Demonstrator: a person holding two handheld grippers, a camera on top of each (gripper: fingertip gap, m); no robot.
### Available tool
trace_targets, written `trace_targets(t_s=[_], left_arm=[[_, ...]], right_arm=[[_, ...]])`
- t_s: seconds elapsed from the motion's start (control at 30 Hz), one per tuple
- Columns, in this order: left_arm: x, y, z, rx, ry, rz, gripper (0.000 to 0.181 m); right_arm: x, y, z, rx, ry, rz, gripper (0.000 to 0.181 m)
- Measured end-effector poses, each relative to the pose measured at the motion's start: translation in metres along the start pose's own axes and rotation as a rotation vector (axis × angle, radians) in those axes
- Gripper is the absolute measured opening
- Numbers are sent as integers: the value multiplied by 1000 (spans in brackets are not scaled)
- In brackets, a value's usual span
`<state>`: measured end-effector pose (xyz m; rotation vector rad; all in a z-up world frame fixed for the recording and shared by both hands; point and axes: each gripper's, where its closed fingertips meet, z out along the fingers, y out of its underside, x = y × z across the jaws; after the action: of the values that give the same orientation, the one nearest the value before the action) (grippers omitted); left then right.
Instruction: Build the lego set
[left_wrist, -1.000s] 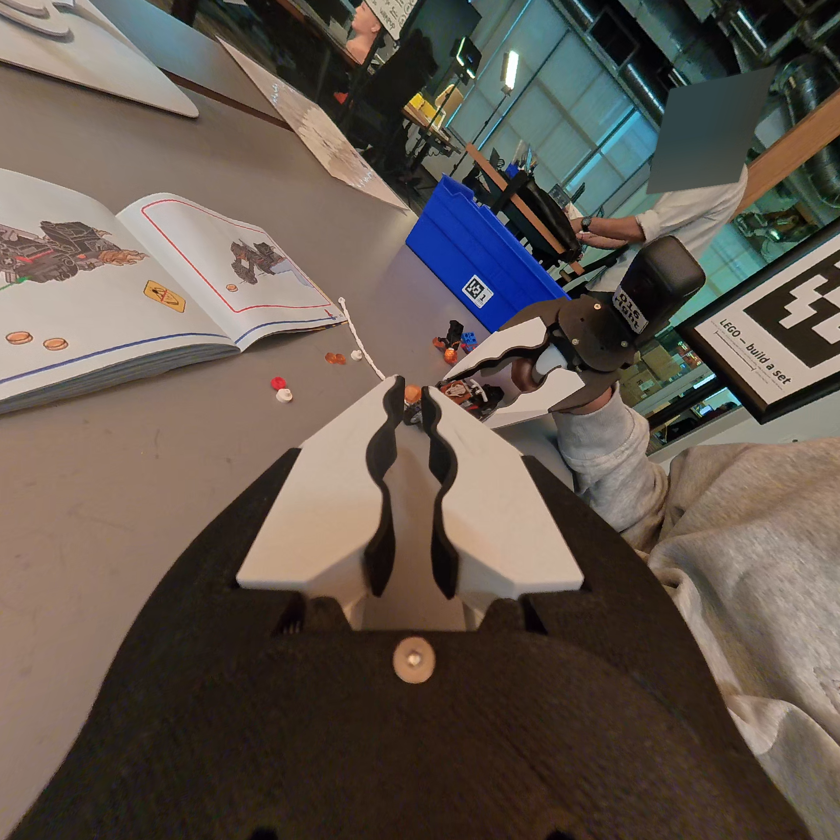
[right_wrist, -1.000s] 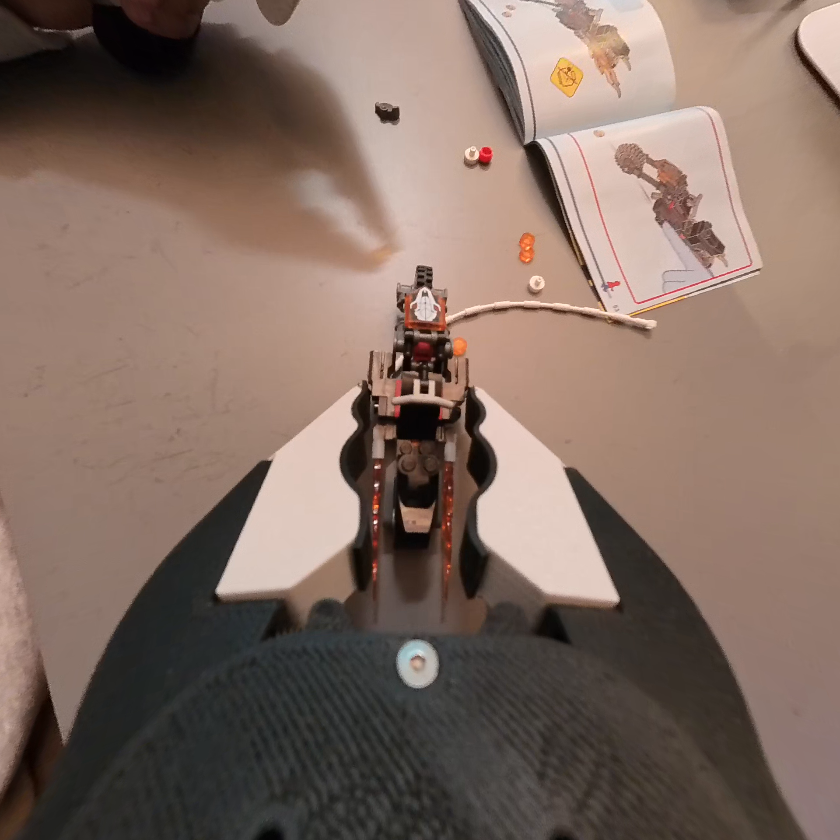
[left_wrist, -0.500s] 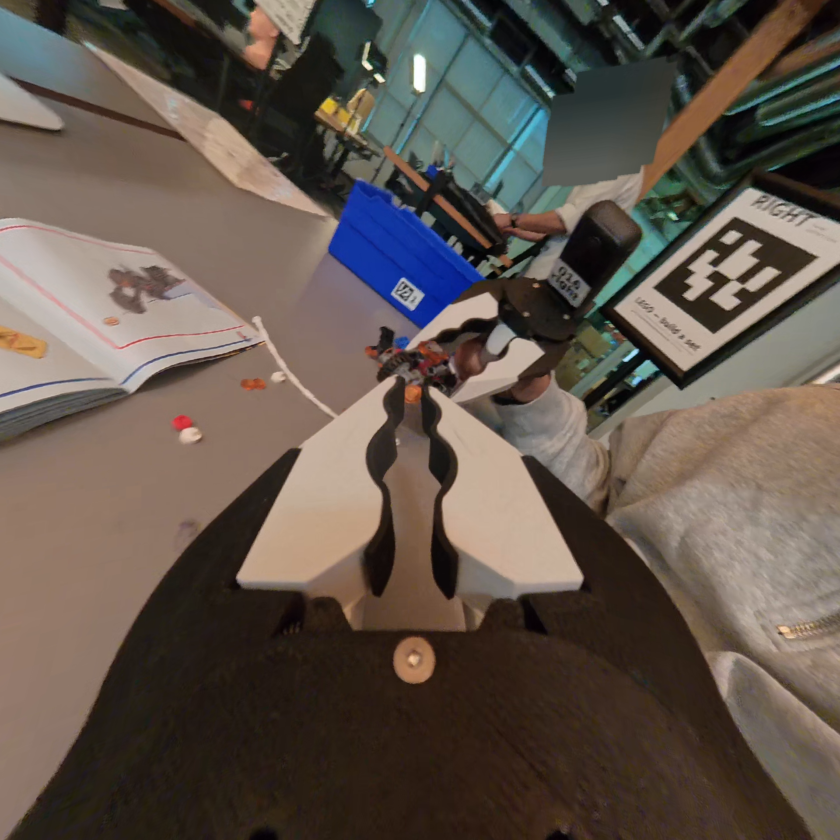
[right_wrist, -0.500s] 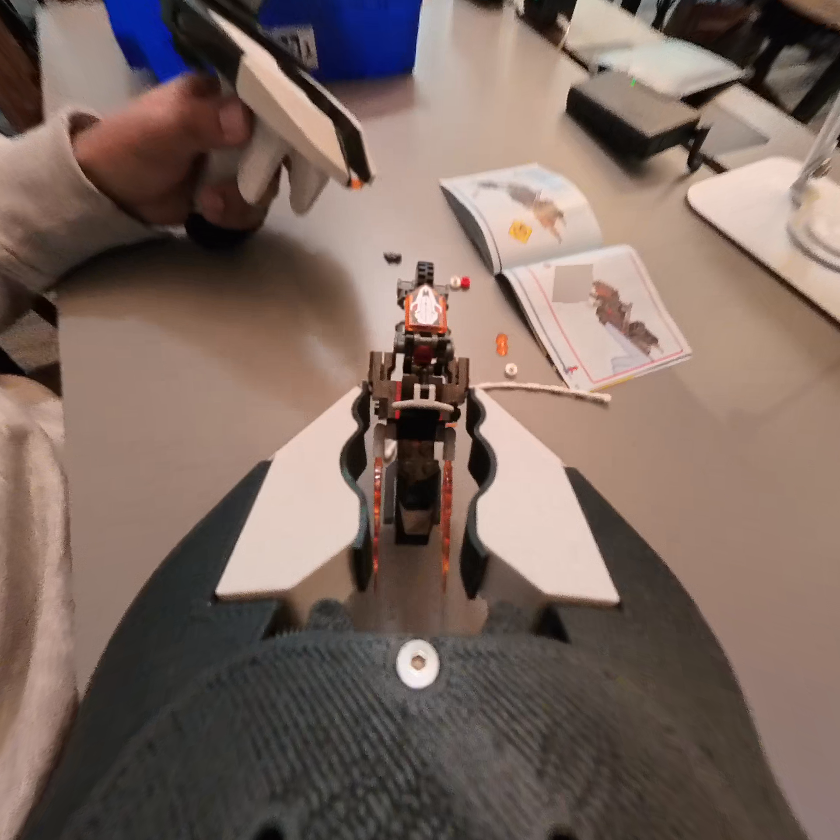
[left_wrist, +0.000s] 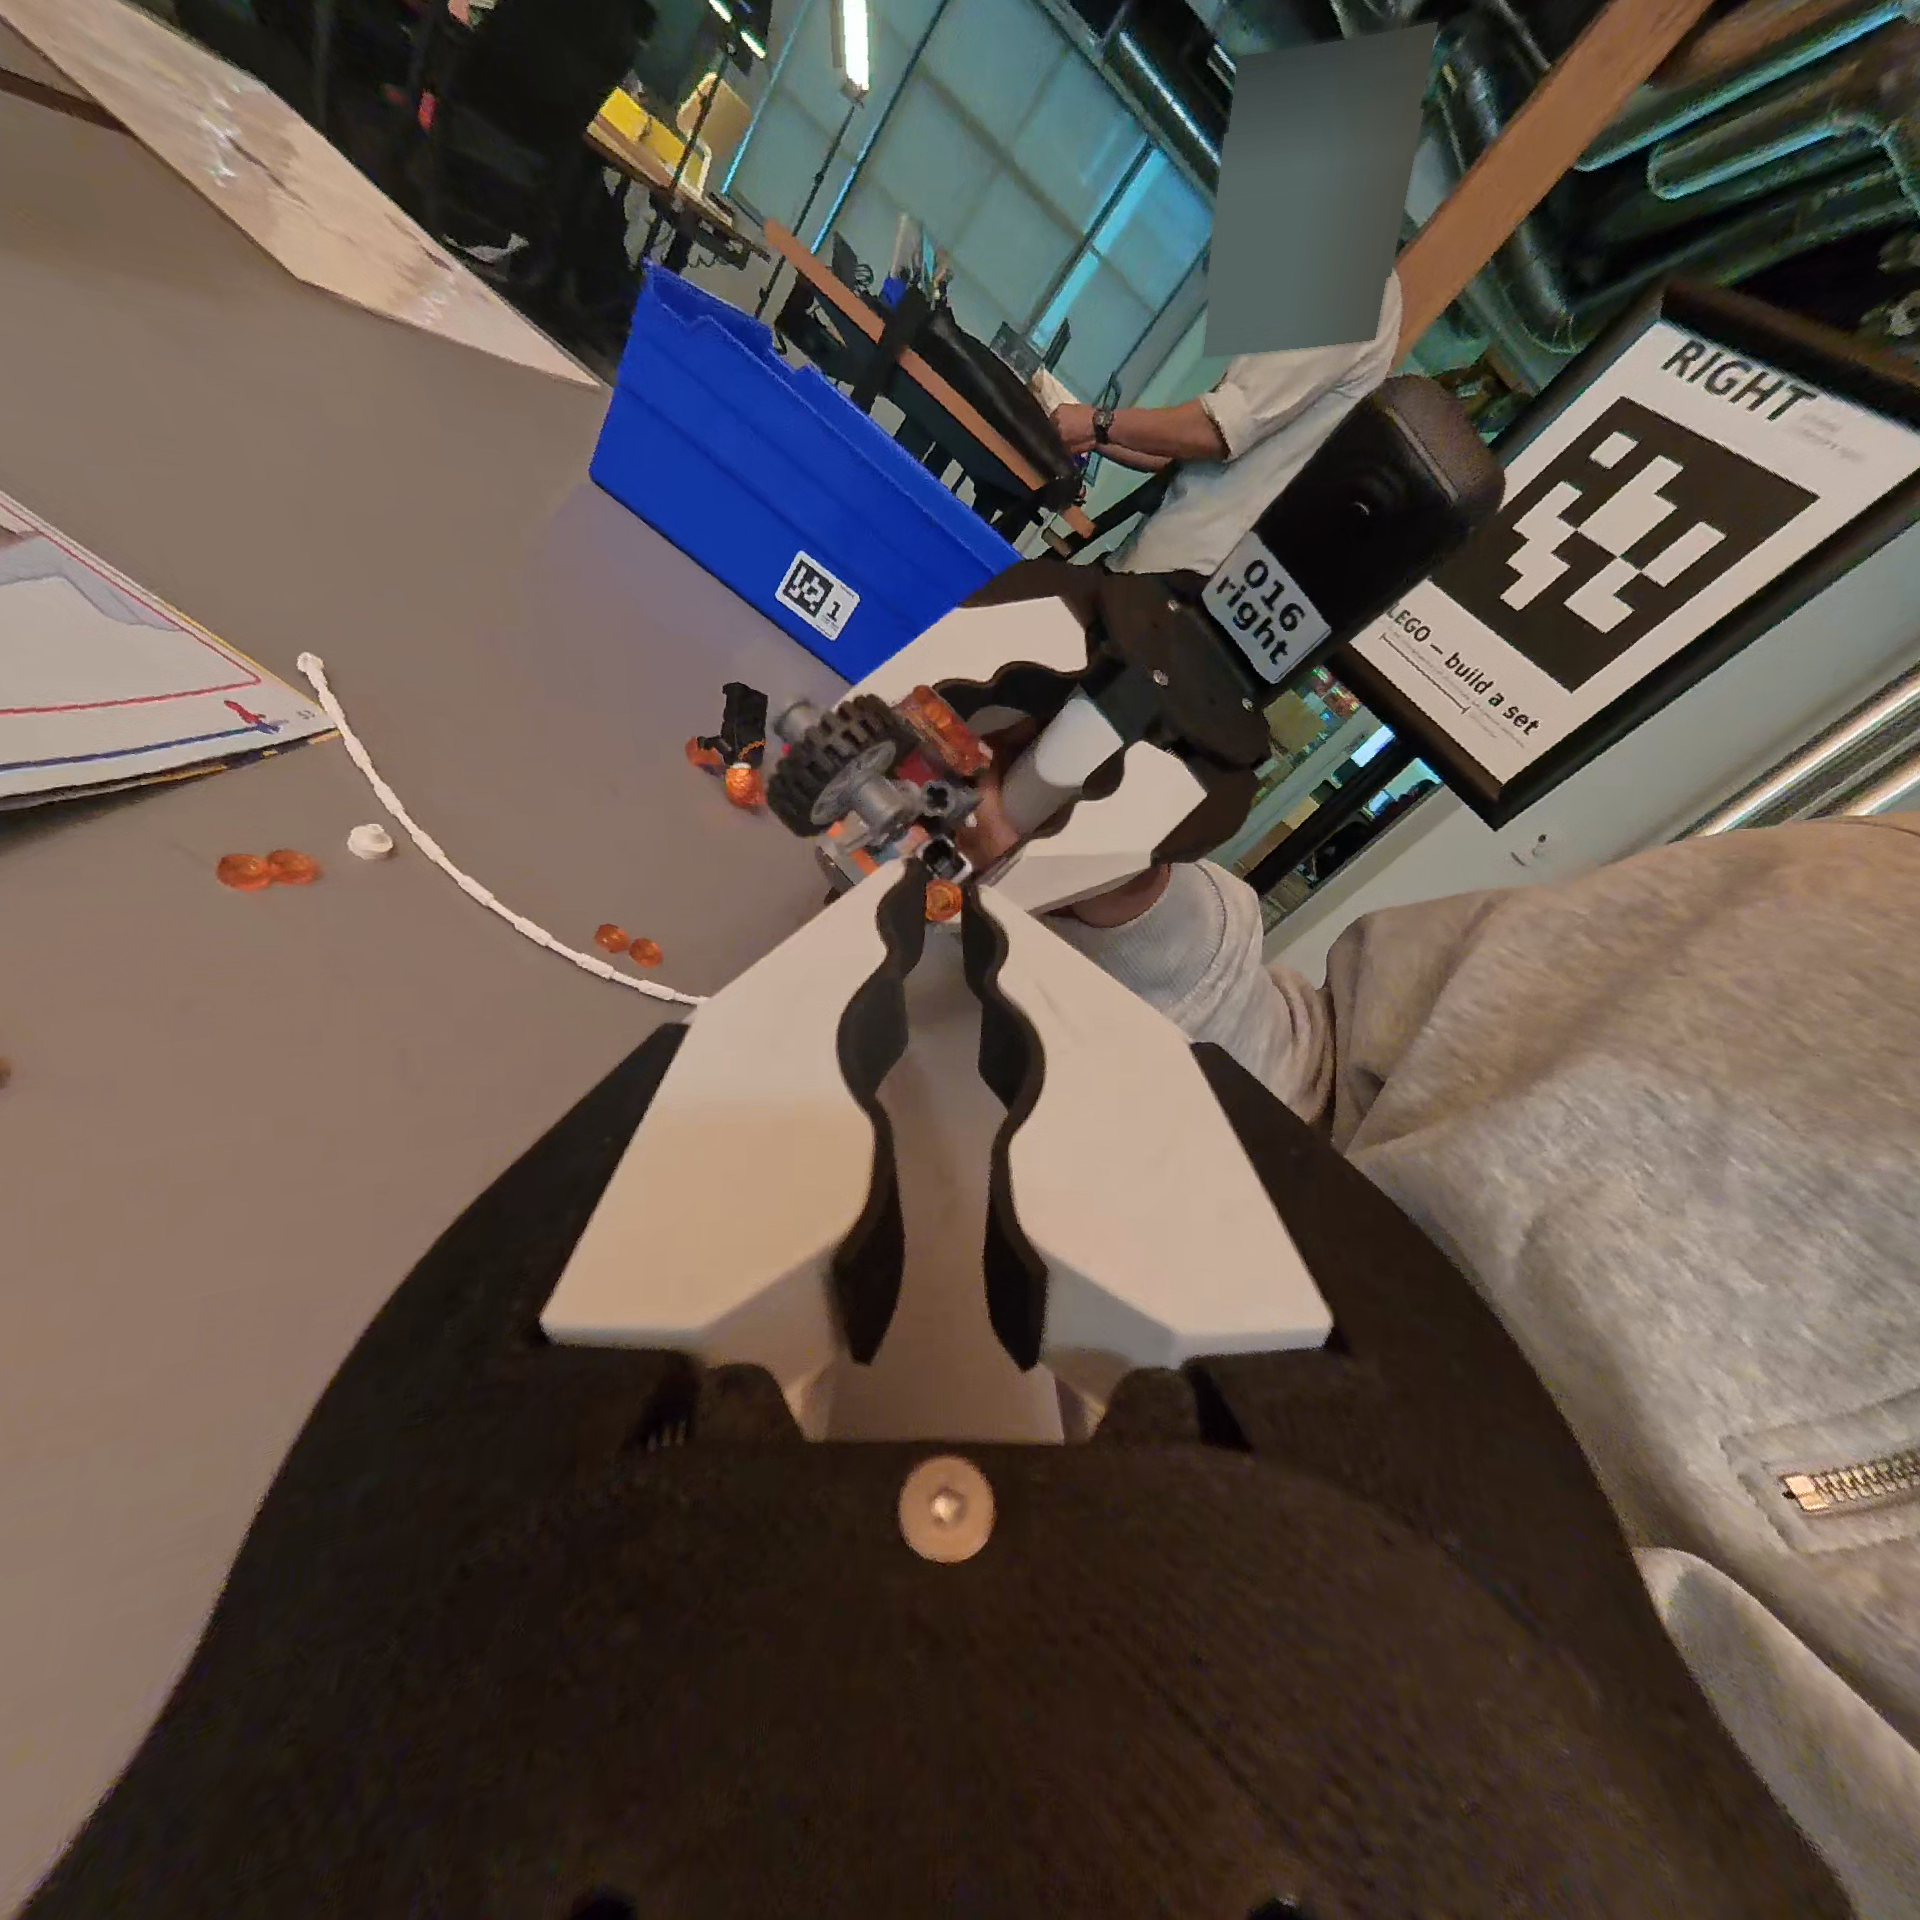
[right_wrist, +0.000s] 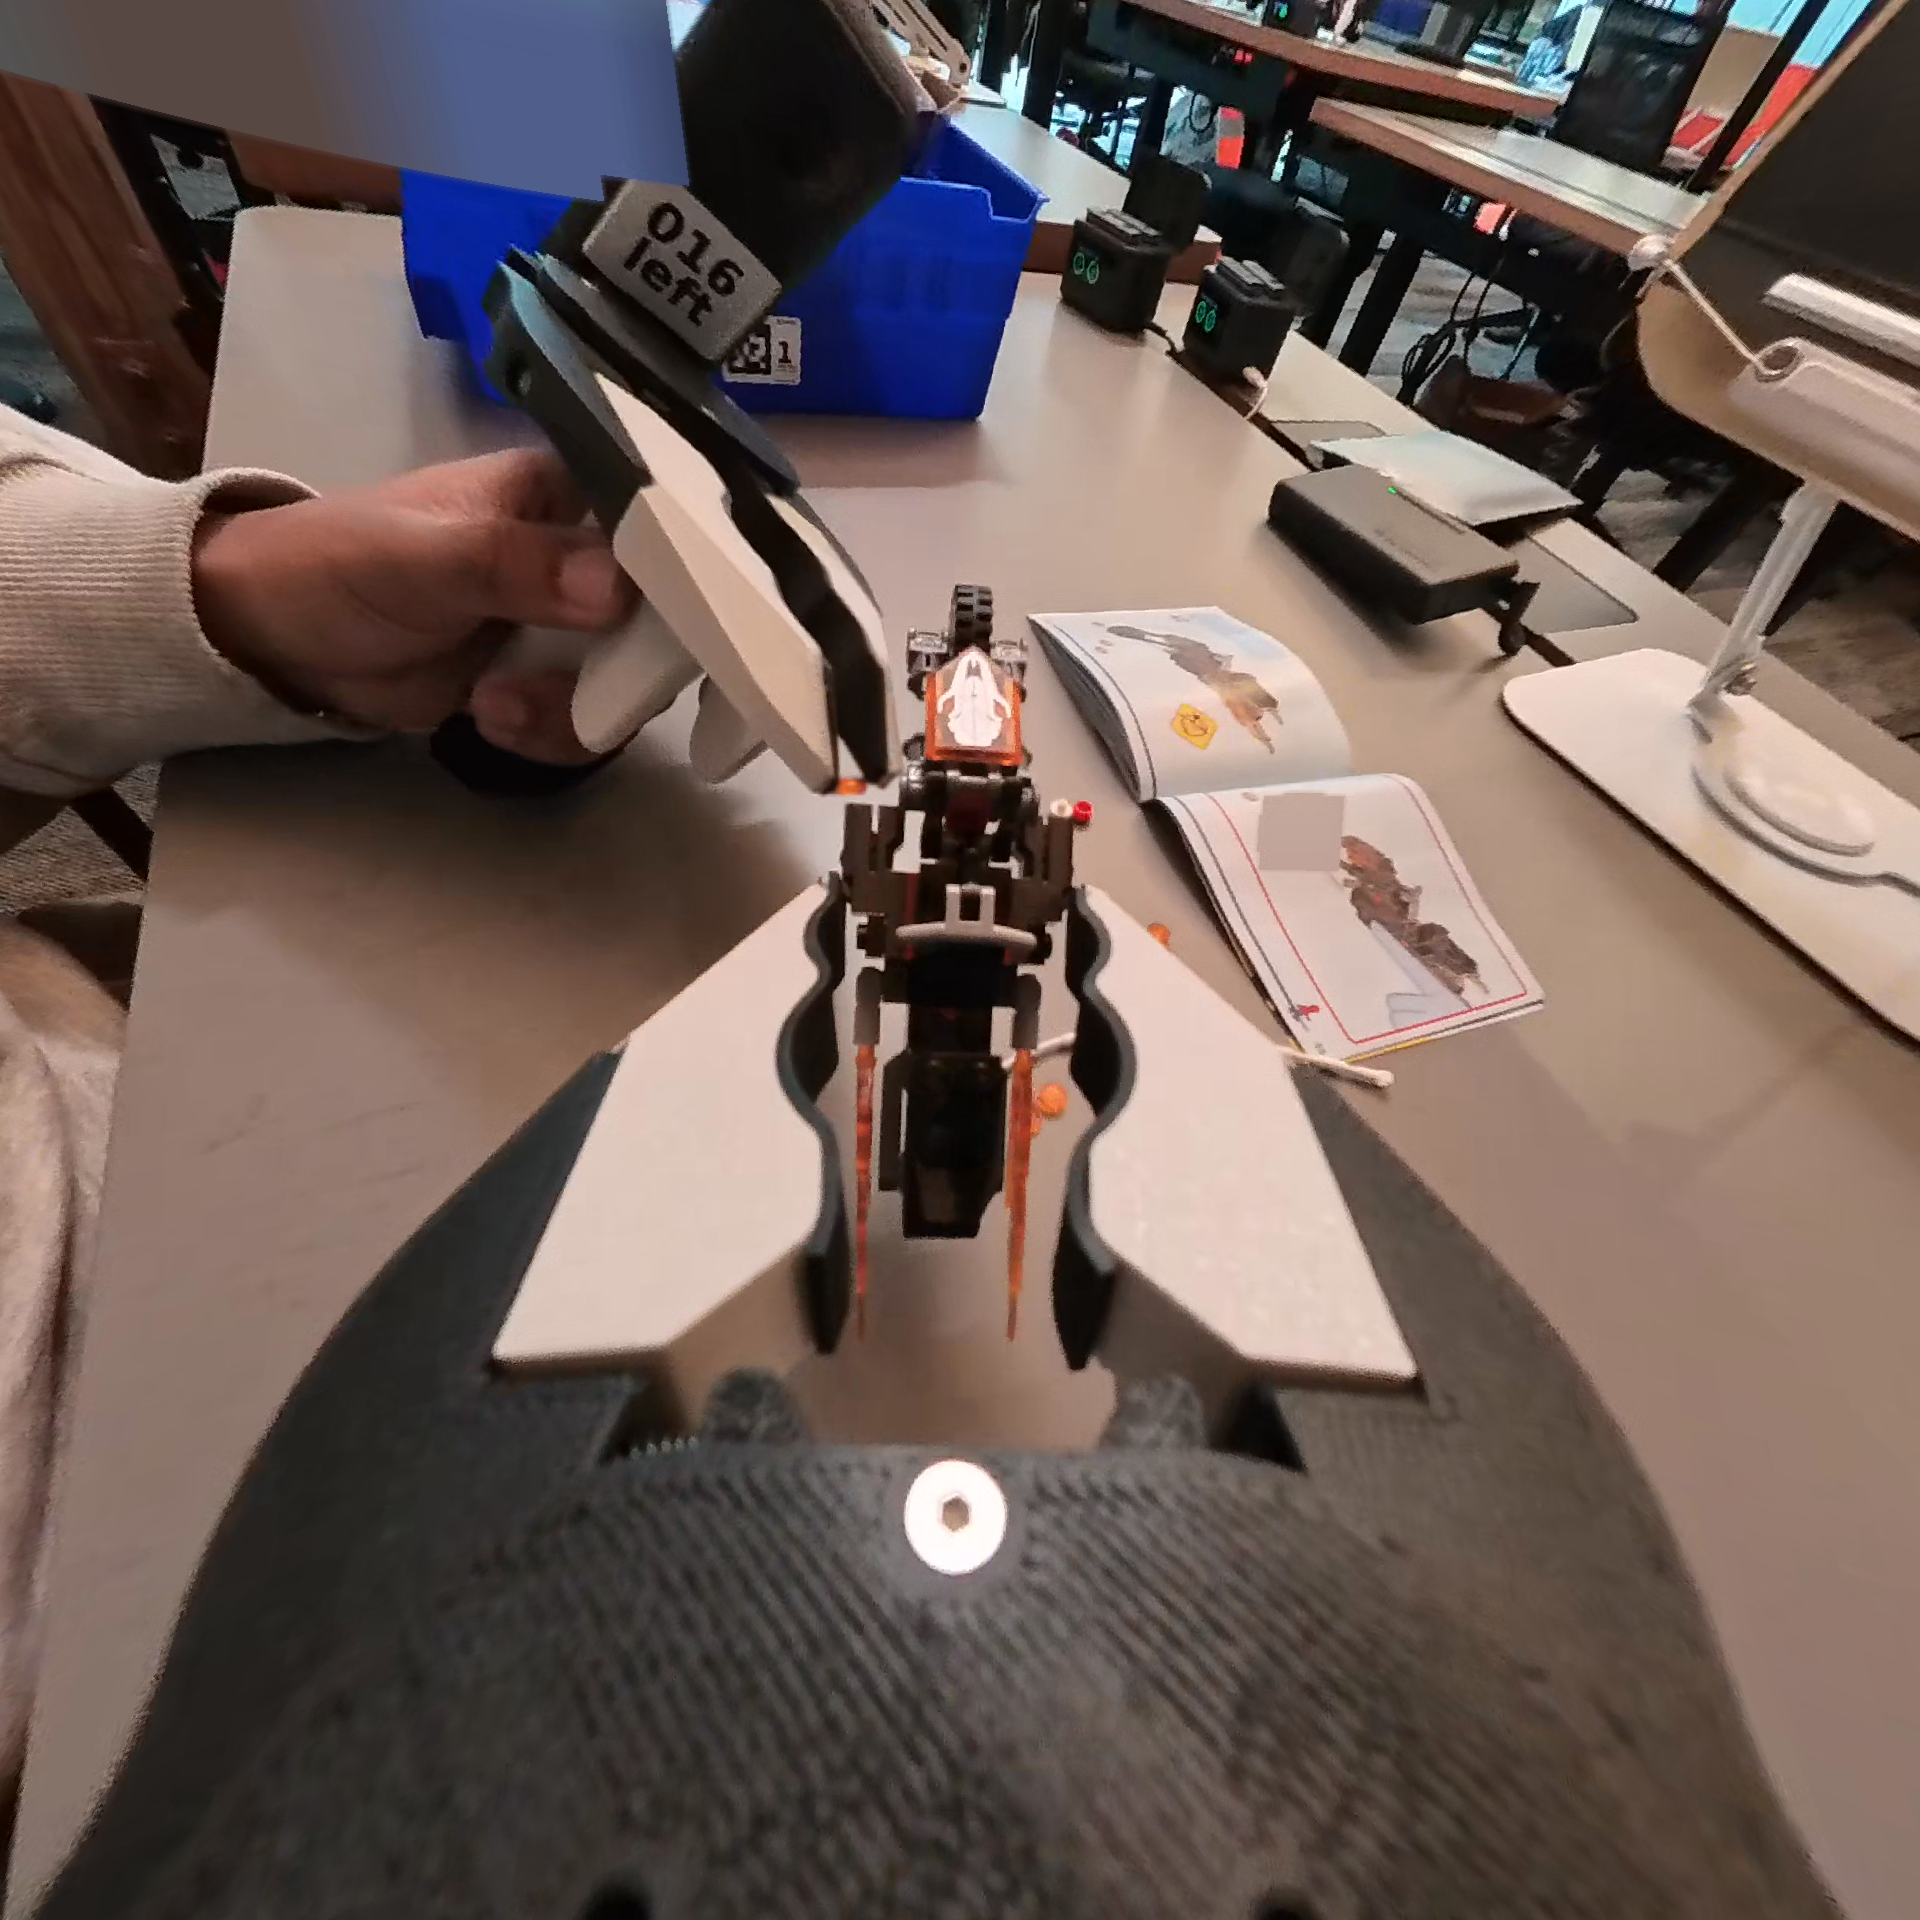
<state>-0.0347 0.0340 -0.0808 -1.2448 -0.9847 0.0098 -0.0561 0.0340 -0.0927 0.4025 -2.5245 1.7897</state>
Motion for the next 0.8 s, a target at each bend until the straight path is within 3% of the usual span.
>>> trace_targets(t_s=[0.4, 0.8], left_arm=[[9, -10, -3, 100, 157, -172, 4], [9, -12, -6, 119, 174, -196, 4]], right_arm=[[-3, -14, -2, 64, 63, -108, 40], [0, -11, 0, 53, 87, -109, 41]])
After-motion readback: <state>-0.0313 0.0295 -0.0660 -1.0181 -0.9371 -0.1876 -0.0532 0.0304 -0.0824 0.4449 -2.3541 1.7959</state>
